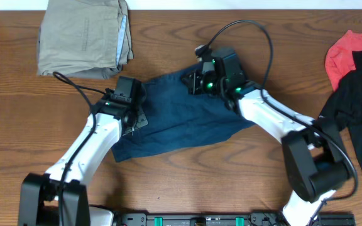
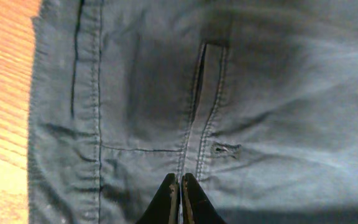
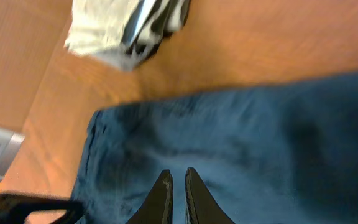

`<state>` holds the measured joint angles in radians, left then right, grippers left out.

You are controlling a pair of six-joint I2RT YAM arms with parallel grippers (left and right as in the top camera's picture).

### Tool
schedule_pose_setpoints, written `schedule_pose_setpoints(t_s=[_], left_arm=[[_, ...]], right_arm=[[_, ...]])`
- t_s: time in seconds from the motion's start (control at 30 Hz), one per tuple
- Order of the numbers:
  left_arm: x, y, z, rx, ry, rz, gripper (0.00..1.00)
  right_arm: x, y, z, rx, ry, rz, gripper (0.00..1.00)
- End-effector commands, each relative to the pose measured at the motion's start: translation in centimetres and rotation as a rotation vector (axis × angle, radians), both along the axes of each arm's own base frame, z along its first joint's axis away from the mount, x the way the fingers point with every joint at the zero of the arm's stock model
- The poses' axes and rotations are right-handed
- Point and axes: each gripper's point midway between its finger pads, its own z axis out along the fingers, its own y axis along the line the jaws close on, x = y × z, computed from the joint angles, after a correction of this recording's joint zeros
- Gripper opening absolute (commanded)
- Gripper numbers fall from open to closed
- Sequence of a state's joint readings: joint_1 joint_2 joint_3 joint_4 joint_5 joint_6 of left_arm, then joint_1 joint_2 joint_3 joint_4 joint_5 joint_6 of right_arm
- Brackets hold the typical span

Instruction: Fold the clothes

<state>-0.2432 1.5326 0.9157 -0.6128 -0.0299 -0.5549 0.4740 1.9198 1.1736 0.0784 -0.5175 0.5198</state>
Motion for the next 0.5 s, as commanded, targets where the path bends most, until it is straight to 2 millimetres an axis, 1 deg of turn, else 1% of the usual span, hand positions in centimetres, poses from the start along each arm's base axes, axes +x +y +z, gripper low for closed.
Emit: schedule_pose_setpoints(t_s=[0.0, 0.13, 0.2, 0.33, 0.47], left_arm=[[-0.5, 0.2, -1.5, 0.012, 0.043, 0.021, 0.06], [-0.5, 0.2, -3.0, 0.010, 0.077, 0.050, 0.06], [-0.5, -0.1, -3.5, -0.002, 0.089, 0.050, 0.06], [-0.4, -1.2, -4.4, -0.058, 0.110, 0.036, 0.06], [-0.2, -1.6, -5.2, -0.076, 0.120, 0.032, 0.06]], right_arm=[[-1.4, 1.7, -0.9, 0.056, 0.082, 0.063, 0.08], [-0.8, 1.6, -2.9, 0.042, 0.126, 0.041, 0.08], [-0.4, 1.3, -3.3, 0.034, 0.134, 0.021, 0.09], [1.5, -0.4, -4.5, -0.025, 0.155, -0.061, 0.09], [2.3, -1.7, -4.7, -0.048, 0.197, -0.099, 0.09]])
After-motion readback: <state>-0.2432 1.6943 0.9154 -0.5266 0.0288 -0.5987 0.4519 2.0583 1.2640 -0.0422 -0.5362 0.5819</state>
